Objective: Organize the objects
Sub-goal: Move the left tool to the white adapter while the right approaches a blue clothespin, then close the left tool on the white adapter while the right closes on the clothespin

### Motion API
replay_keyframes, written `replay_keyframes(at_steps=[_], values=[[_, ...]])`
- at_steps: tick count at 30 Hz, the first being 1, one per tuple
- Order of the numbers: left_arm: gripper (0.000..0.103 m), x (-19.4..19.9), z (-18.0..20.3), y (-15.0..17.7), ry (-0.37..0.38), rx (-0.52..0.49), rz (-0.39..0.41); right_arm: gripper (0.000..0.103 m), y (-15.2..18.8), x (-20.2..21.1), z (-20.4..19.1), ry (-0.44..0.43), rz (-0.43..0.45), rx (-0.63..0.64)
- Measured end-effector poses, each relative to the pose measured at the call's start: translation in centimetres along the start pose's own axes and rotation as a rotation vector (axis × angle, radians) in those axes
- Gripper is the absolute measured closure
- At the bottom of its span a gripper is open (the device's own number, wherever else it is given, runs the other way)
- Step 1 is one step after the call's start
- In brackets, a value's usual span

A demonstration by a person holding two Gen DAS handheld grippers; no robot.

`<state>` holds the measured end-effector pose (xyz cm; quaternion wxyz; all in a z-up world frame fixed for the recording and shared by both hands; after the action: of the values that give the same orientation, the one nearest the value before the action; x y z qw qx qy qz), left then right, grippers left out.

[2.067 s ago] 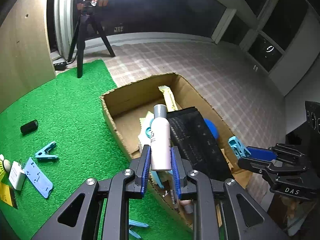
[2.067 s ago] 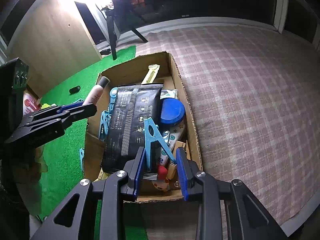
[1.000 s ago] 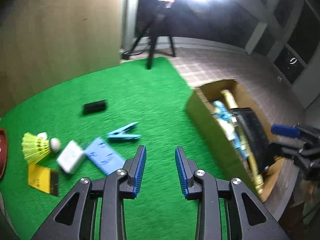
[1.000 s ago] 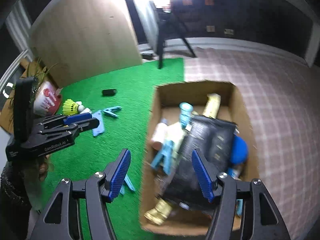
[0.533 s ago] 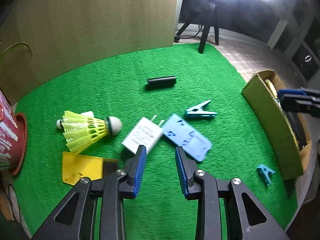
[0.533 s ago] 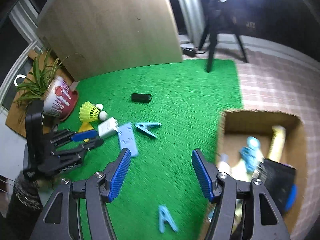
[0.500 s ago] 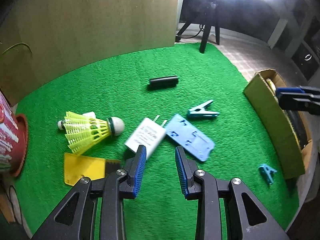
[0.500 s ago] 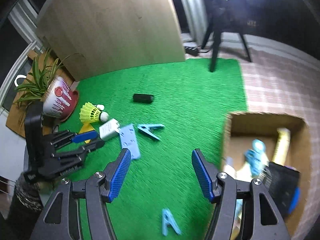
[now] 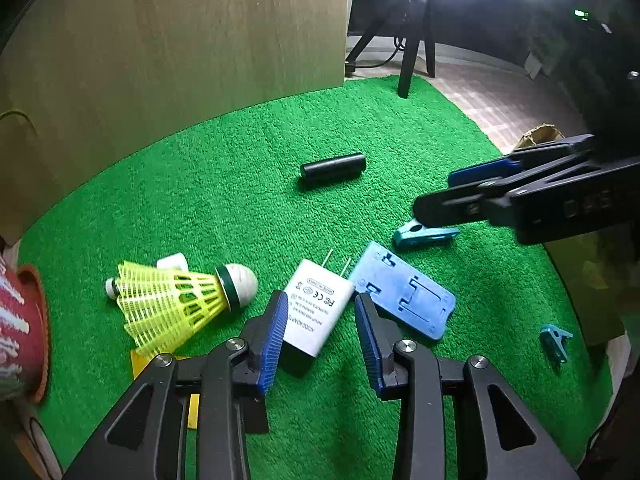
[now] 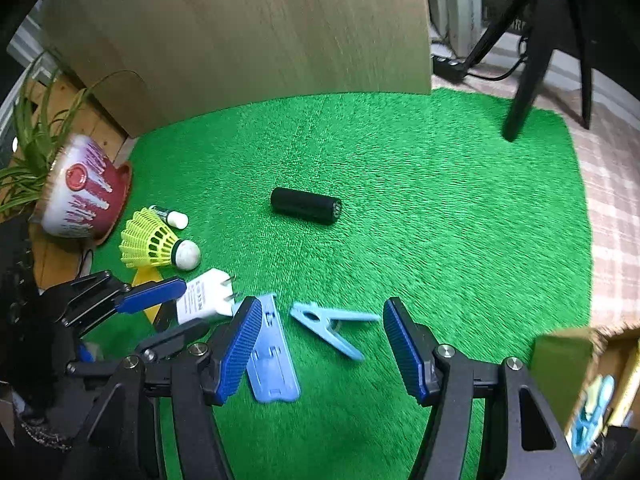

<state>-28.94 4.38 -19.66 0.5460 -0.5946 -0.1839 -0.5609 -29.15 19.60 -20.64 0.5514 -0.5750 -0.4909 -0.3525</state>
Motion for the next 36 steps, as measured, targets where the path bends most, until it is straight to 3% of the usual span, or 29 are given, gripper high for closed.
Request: replay_keyframes(at_steps=[3,13,24,26,30,36], values=[[0.058,-0.5,-0.3,-0.3,-0.016,-0.017,-0.016,0.044,-0.4,-1.0,-0.5,0.01,-0.006,0.019],[0.058,-1.5,-0.5,0.2,0.002,-0.017,-0.051,0.047,0.1,-2.4,-0.3,0.018,-0.062,0.05],[0.063,-2.1,-0.5,0.3,0.003,0.033,-0.032,0.071,1.6,-2.1,-0.6,0.142,-0.063,0.189],[0.063,-2.0,-0.5,0.5,0.0,0.04,-0.025,0.079,1.9,-2.0,-0.7,0.165,-0.06,0.202],[0.063,-1.8,-0.3,1.1,0.009,0.064,-0.011,0.079,2.6,-1.8,-0.8,0.176,-0.053,0.216],[0.064,-0.8,0.2,1.8,0.026,0.101,0.003,0.08,3.5,-1.0,-0.2,0.127,-0.047,0.161]])
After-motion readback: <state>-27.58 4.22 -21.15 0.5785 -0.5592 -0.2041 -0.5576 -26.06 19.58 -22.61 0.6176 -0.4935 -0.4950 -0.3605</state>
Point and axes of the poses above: each gripper's, at about its wrist camera, not at the fingertips, and x roughly against the way its jaws point, z to its right, y to its underside, the point moved 6 cm from there along -x, roughly the way its jaws point, and after that the axes turned 10 degrees about y, right-handed, at the moved point
